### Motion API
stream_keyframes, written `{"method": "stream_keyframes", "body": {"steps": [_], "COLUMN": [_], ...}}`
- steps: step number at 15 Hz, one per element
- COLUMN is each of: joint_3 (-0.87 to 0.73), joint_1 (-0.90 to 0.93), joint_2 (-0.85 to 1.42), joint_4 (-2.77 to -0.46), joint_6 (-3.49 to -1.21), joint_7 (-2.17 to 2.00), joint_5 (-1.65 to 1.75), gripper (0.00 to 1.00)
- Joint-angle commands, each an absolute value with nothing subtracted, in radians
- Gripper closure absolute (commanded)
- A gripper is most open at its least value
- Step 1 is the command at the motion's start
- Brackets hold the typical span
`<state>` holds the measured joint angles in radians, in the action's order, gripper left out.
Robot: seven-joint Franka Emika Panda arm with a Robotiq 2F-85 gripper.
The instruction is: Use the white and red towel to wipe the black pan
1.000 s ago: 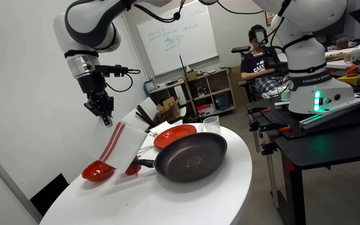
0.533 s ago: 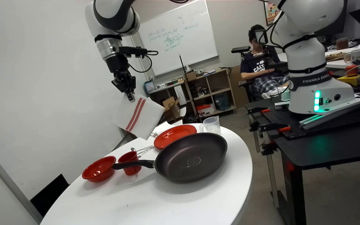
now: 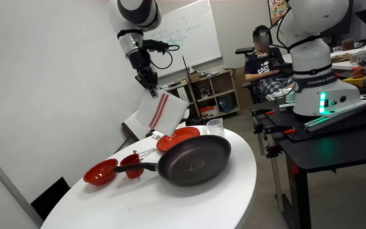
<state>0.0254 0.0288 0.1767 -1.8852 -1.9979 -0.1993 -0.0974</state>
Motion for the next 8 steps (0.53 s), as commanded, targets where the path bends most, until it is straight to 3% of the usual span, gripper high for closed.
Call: {"method": "stream_keyframes", "body": {"steps": [1, 8], "joint_3": [0.024, 0.027], "joint_1": [0.025, 0.028], "joint_2": [0.088, 0.096], "joint_4": [-2.039, -2.169], "joint_6": [-2.084, -2.235], "joint_7": [-0.170, -0.152], "joint_5": [-0.131, -0.136], "gripper": [0.97, 0.97]}}
